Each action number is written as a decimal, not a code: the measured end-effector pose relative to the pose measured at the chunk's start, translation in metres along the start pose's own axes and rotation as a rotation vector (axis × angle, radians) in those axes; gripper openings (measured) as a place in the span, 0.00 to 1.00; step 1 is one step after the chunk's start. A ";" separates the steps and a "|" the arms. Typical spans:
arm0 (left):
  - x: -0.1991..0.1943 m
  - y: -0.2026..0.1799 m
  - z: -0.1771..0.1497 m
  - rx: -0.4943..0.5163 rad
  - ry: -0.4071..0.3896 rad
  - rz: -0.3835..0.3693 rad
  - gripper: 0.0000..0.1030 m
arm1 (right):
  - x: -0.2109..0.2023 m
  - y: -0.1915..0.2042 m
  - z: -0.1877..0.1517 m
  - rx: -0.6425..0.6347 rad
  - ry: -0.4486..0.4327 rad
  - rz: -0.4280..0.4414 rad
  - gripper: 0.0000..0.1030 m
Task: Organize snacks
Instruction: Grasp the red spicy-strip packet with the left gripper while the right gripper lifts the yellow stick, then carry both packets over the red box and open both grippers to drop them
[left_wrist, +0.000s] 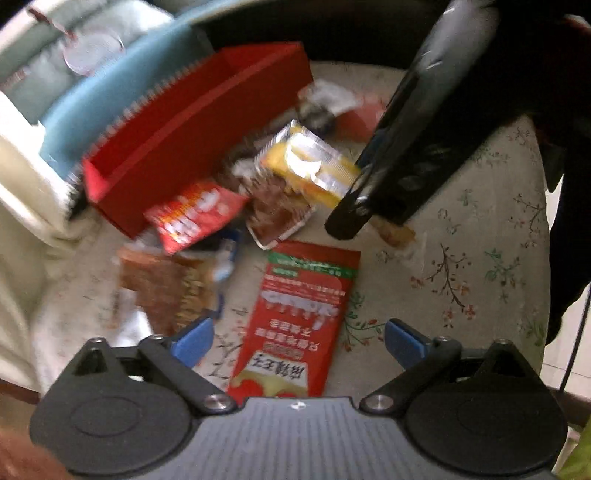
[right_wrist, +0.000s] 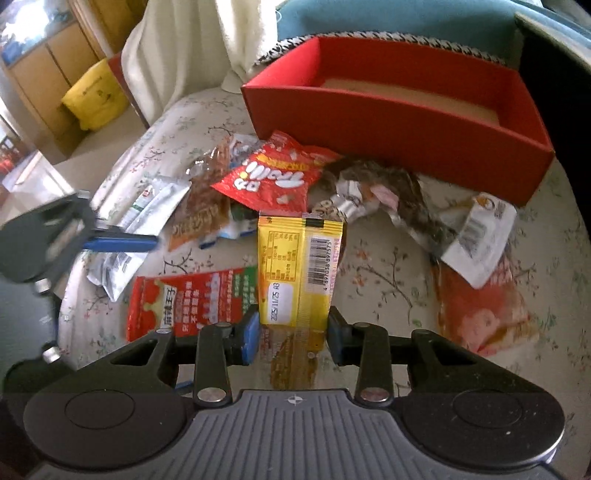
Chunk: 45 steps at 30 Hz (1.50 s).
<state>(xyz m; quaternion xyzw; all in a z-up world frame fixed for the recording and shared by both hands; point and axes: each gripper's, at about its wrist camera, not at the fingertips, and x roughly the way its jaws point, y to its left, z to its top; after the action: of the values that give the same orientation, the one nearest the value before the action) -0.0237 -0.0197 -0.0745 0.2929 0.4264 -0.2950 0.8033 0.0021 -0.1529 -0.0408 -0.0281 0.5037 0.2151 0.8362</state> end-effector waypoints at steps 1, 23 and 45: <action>0.007 0.002 0.002 -0.021 0.024 -0.021 0.82 | 0.000 -0.001 -0.001 0.002 0.003 0.000 0.44; 0.017 0.011 -0.003 -0.186 0.061 -0.081 0.92 | 0.022 0.001 -0.017 -0.017 0.096 -0.056 1.00; -0.037 0.038 0.010 -0.410 -0.088 -0.058 0.40 | -0.031 -0.005 -0.015 0.110 -0.099 -0.095 0.40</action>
<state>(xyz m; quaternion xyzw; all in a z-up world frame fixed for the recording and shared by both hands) -0.0081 0.0060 -0.0299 0.0977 0.4503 -0.2376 0.8551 -0.0210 -0.1716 -0.0229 0.0047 0.4712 0.1483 0.8695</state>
